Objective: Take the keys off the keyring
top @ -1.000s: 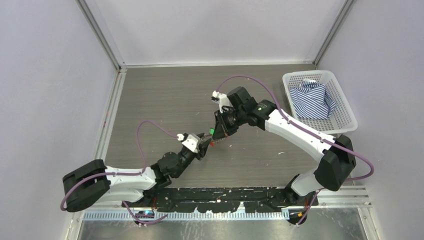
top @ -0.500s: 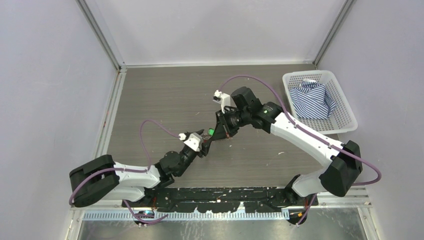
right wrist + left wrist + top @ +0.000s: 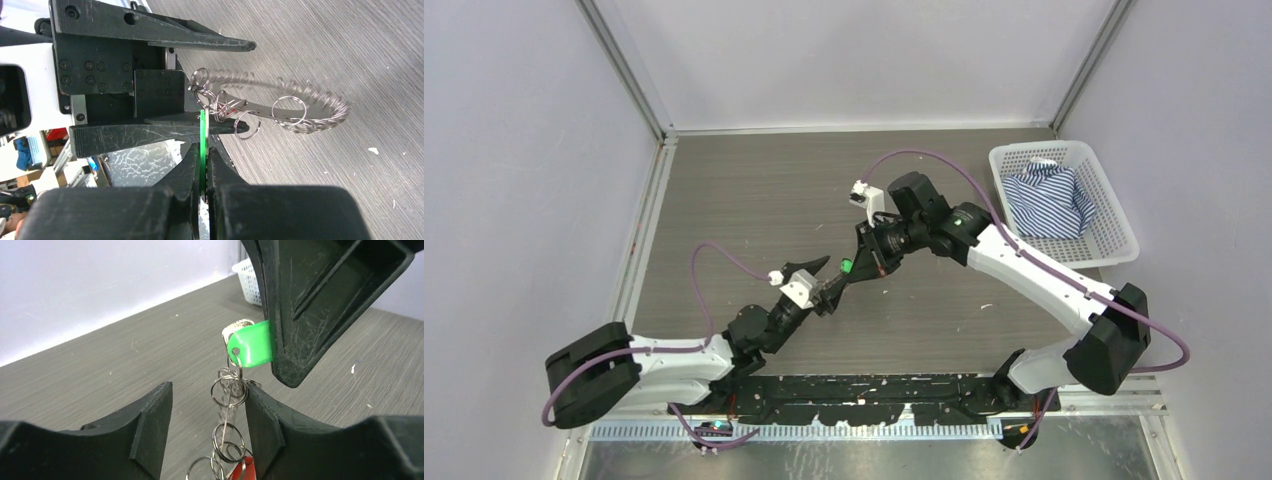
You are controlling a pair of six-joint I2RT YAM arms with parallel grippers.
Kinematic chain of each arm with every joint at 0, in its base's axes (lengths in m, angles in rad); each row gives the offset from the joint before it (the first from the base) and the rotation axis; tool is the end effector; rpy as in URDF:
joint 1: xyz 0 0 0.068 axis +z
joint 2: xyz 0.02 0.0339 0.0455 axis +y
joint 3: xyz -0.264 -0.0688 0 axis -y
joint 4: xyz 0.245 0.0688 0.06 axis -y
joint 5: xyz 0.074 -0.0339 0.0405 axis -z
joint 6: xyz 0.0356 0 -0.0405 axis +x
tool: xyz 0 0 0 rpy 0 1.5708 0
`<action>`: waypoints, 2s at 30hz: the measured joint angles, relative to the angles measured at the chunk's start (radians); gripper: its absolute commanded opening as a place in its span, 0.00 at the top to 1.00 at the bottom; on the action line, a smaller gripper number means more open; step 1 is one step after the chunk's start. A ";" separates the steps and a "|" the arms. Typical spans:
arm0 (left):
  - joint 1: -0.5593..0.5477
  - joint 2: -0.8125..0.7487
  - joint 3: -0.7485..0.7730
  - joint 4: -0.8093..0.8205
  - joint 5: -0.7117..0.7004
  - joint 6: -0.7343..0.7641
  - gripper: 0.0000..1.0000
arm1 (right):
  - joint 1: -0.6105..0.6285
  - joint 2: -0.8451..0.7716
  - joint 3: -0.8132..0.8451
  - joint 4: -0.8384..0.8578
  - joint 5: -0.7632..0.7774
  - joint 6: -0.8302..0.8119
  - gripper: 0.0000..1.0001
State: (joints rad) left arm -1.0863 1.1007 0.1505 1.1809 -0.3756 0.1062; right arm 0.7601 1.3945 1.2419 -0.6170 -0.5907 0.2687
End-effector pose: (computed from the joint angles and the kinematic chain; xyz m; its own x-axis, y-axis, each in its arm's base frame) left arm 0.1028 -0.1673 0.2089 0.1755 -0.1218 -0.9769 0.6419 0.7665 0.0198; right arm 0.2033 0.2206 0.3234 -0.7151 -0.3756 -0.5895 -0.6973 0.4419 0.5643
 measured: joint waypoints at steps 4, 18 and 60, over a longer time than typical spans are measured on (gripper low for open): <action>0.019 -0.064 0.007 -0.024 0.033 -0.001 0.45 | 0.000 -0.008 0.031 -0.012 -0.021 -0.006 0.99; 0.035 -0.082 0.008 -0.017 0.098 -0.039 0.49 | 0.000 -0.081 0.092 -0.020 -0.073 0.003 0.99; 0.035 -0.188 0.050 -0.087 0.231 -0.124 0.59 | 0.050 -0.085 0.127 -0.073 -0.038 -0.004 0.99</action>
State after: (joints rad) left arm -1.0515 0.9127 0.2008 1.0939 -0.1444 -0.0181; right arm 0.8097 1.3098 1.3693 -0.6899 -0.6289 0.2649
